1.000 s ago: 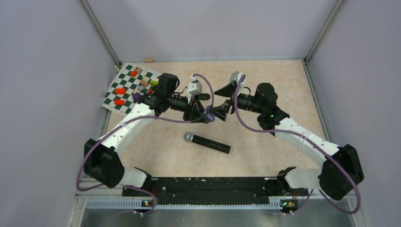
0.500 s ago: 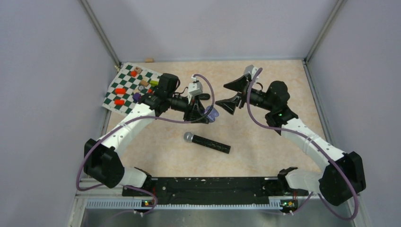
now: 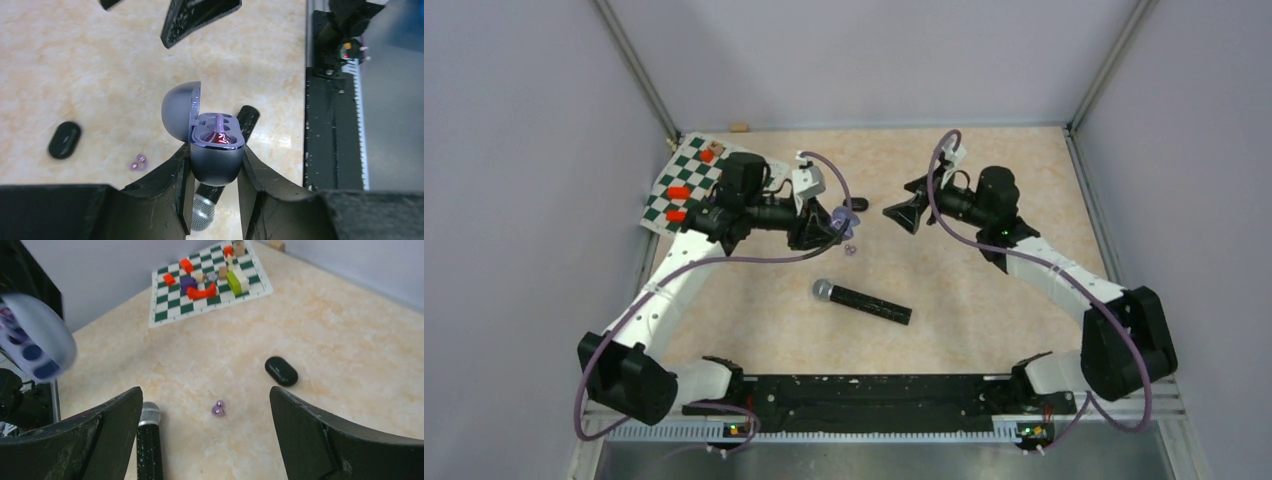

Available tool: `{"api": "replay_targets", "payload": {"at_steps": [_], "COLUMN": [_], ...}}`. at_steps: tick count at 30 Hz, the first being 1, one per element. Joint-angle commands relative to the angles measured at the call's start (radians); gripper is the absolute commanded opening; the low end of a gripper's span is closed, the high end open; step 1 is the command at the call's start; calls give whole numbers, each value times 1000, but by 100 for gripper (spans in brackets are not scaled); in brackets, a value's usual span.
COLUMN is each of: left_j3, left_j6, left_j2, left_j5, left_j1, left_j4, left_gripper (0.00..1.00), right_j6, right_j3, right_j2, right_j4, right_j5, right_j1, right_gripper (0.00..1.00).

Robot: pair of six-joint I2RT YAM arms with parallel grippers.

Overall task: Insert the wireless bluetooth earbuds into the charging case
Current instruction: Pick up the earbud from the center of the board.

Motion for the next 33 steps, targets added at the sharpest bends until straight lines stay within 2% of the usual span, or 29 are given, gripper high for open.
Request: {"api": "replay_targets", "payload": {"at_steps": [1, 5, 11, 15, 22, 33], "left_j3": [11, -51, -110, -146, -260, -276], "left_j6": [68, 87, 127, 115, 39, 49], "left_j2": [-85, -124, -159, -205, -303, -330], "left_j5": [-114, -112, -64, -71, -72, -20], "left_j1": [62, 173, 276, 290, 292, 305], "left_j4": [-28, -33, -90, -75, 60, 44], "left_gripper": [0, 0, 0, 0, 0, 0], "right_j6": [-20, -31, -213, -257, -306, -405], "right_j3": [68, 170, 330, 401, 478, 548], "right_j2": [121, 289, 484, 579, 683, 751], "right_j4": [-58, -190, -395, -474, -558, -610], "right_j5": [16, 43, 214, 288, 361, 623], "right_j1": [-5, 19, 151, 210, 259, 389], "right_gripper": [94, 89, 91, 91, 91, 92]}}
